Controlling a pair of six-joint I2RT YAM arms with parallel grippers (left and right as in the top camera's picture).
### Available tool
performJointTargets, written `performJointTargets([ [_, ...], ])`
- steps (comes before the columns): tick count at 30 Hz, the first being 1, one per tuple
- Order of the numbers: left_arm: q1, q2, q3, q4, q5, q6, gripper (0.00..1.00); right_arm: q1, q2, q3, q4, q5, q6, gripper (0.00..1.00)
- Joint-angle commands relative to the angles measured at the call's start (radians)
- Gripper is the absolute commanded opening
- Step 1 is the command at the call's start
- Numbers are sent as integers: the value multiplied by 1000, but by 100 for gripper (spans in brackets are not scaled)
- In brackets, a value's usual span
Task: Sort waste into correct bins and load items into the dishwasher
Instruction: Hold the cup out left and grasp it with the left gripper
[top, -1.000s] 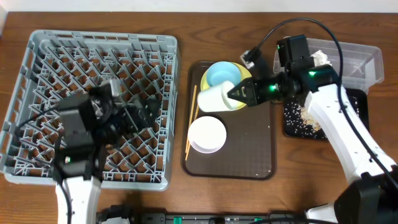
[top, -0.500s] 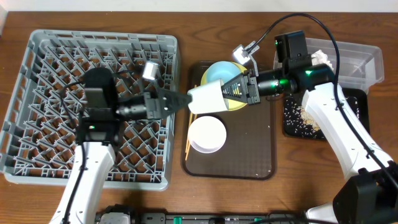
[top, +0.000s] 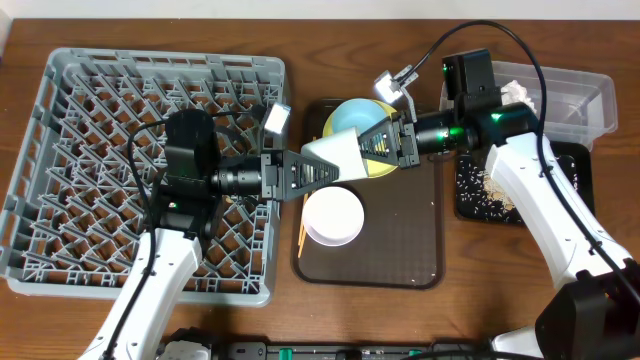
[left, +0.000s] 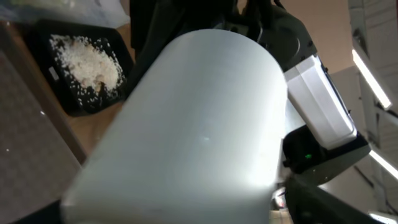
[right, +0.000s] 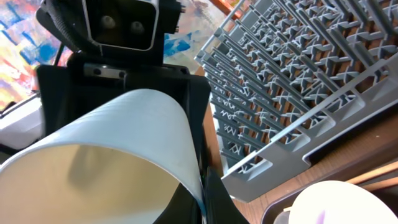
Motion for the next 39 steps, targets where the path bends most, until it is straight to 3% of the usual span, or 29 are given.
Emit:
performJointTargets([
  [1,-5,-2,8,12,-22,-4,82,10,8,4,2,-22,-19,1],
  [21,-5,-2,8,102,-54,-8,78,10,8,4,-47,15,-19,1],
  [25,-5,-2,8,102,-54,-8,70,10,8,4,-45,17,-19,1],
  [37,-5,-2,8,102,-65,-7,59,10,8,4,-44,17,-19,2],
  [39,-5,-2,8,102,-73,-4,55,10,8,4,-45,17,-19,10],
])
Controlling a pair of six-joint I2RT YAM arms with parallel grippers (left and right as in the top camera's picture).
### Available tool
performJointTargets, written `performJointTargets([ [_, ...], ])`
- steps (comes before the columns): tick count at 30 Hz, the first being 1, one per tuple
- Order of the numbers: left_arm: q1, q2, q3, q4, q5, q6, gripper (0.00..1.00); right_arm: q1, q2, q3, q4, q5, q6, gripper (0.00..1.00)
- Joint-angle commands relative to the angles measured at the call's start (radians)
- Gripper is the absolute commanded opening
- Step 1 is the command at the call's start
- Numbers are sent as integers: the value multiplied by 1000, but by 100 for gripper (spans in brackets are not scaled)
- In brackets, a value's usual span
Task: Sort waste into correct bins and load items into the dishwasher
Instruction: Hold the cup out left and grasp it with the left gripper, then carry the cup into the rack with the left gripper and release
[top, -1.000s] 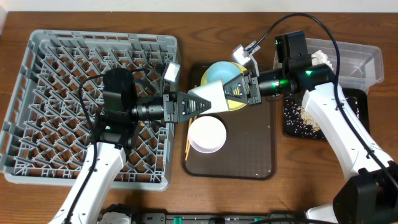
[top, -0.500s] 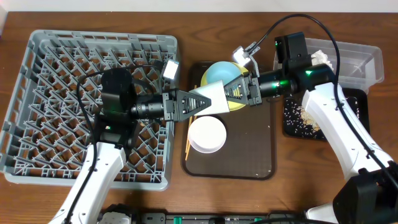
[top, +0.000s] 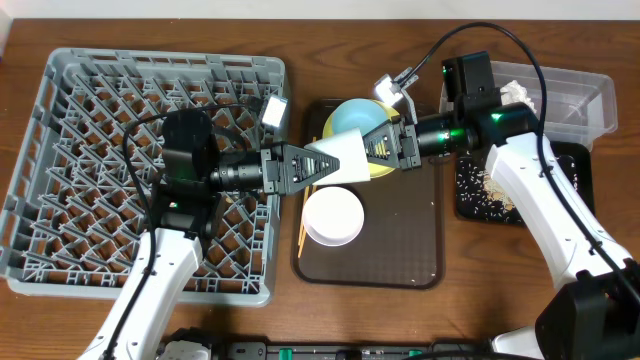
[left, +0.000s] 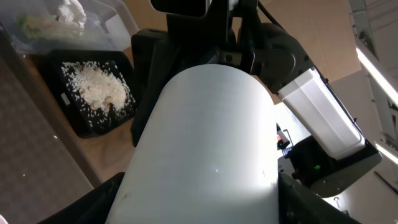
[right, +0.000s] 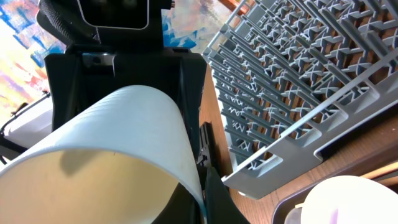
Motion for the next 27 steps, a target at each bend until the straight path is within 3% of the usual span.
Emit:
performJointTargets([
  [1,-2,-4,8,9,-14,21,49,10,8,4,-5,29,-20,18],
  [4,-2,-3,8,9,-14,77,39,10,8,4,-14,28,-19,30],
  [10,-2,-3,8,-4,-66,156,26,8,8,4,-41,28,-20,34],
  [15,0,-3,8,-117,-176,265,15,-16,8,4,-63,29,-20,41],
  [17,8,-3,8,-158,-209,303,14,-35,8,4,-75,35,-21,43],
  [27,159,-4,8,-196,-215,393,6,-143,8,4,-276,504,-38,48],
])
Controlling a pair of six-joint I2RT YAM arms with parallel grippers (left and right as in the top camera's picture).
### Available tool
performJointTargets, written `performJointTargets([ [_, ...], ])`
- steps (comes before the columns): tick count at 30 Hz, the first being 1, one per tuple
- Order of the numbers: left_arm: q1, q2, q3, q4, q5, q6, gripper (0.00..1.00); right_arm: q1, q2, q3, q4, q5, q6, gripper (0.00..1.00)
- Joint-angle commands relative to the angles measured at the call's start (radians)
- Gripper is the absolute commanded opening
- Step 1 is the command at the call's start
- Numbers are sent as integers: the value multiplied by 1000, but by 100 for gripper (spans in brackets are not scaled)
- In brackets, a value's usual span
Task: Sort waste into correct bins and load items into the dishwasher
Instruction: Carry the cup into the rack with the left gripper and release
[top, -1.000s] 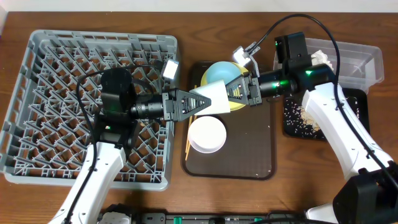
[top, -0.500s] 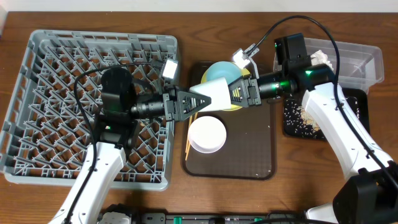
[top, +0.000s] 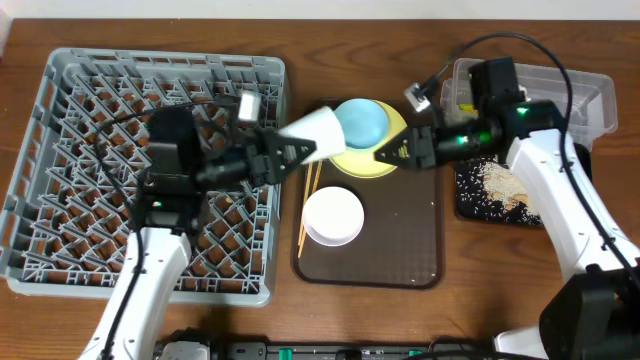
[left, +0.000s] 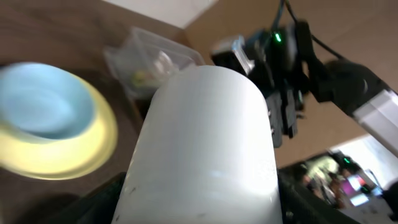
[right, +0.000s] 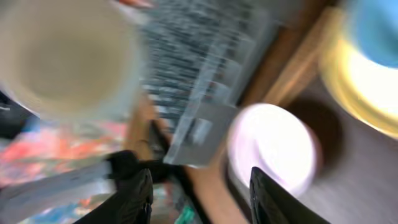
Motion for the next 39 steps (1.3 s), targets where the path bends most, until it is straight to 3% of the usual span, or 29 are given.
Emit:
performJointTargets([
  [1,68,-4,8,-13,-16,83,6,-32,5,5,-46,196,-50,49],
  [15,271,-10,43,-355,-422,244,6,-48,4,5,-120,259,-116,49],
  [19,293,-15,154,-579,-595,308,6,-48,4,5,-140,315,-116,49],
  [23,293,-16,315,-856,-912,346,6,-48,4,5,-165,408,-116,49],
  [27,293,-16,387,-998,-1077,346,6,-48,0,5,-196,526,-116,49],
  [32,293,9,384,-1098,-1196,335,6,-48,0,5,-230,618,-116,49],
  [39,293,103,384,-1183,-1109,318,6,-48,0,5,-227,620,-116,49],
])
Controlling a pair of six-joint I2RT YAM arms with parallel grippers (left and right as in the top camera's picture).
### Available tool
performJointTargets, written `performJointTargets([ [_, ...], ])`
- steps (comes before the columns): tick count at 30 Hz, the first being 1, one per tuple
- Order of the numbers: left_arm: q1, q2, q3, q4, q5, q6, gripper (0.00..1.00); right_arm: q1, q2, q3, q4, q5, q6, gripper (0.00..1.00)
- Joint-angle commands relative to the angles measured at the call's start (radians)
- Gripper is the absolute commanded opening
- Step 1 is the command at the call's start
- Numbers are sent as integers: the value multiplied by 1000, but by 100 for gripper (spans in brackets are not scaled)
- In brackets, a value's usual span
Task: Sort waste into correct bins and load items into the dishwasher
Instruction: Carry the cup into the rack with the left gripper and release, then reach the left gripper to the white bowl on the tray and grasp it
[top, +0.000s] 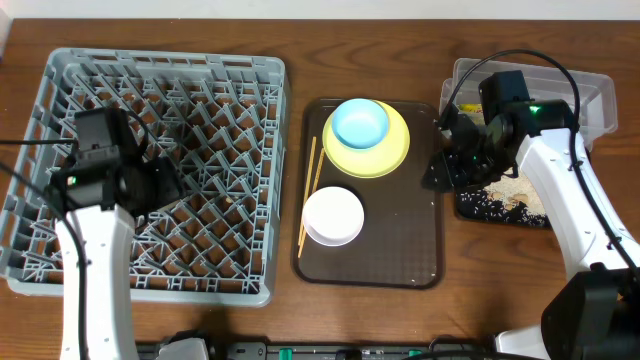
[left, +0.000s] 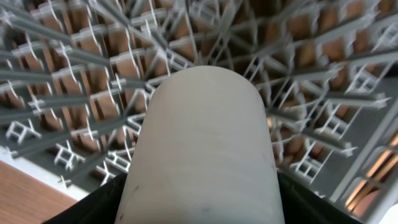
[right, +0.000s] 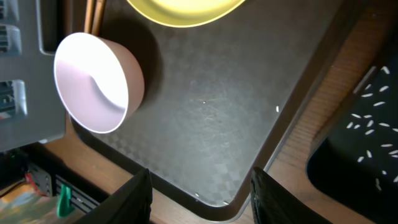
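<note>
A white cup (left: 202, 143) fills the left wrist view, lying lengthwise between the dark fingers (left: 112, 202) of my left gripper (left: 202, 193), which is shut on it. Beneath it are the grey dish rack's (left: 87, 93) prongs. Overhead, the left gripper (top: 165, 185) sits over the left-middle of the rack (top: 230, 110), and the cup is hidden under the arm. My right gripper (top: 440, 170) hangs open and empty over the right edge of the brown tray (top: 400, 260). In the right wrist view the right gripper (right: 200, 186) has only the tray (right: 217, 124) between its fingers.
On the tray are a blue bowl (top: 358, 123) on a yellow plate (top: 393, 150), a white bowl (top: 333, 215) and chopsticks (top: 307, 190). To the right lie a black tray of rice (top: 500, 195) and a clear plastic bin (top: 565, 85).
My left gripper has moved the cup from the rack's right edge to low over the rack's left-middle part. The open right gripper has shifted a little toward the tray's right edge.
At first both grippers met at the white cup above the tray, the right one holding its rim. Later the right gripper was open and apart, with the cup in the left gripper by the rack's edge. Now the cup is over the rack.
</note>
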Motion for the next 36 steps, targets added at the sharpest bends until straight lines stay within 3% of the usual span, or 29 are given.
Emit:
performJointTargets([
  [1,6,53,8,-21,43,-9,6,-4,0,6,0,20,-14,49],
  [14,6,230,6,-48,104,-9,6,-4,0,6,0,20,-22,50],
  [16,6,240,6,-43,101,-9,14,-4,0,6,0,20,-22,50],
  [22,6,249,6,-41,101,-9,62,-4,0,6,-1,19,-21,50],
  [23,6,249,6,-41,101,-9,66,-4,0,6,-1,19,-21,52],
  [31,6,229,6,-25,101,-9,83,-4,0,6,-5,16,-21,61],
  [36,4,199,6,-24,105,-9,86,-4,0,6,-9,16,-21,61],
])
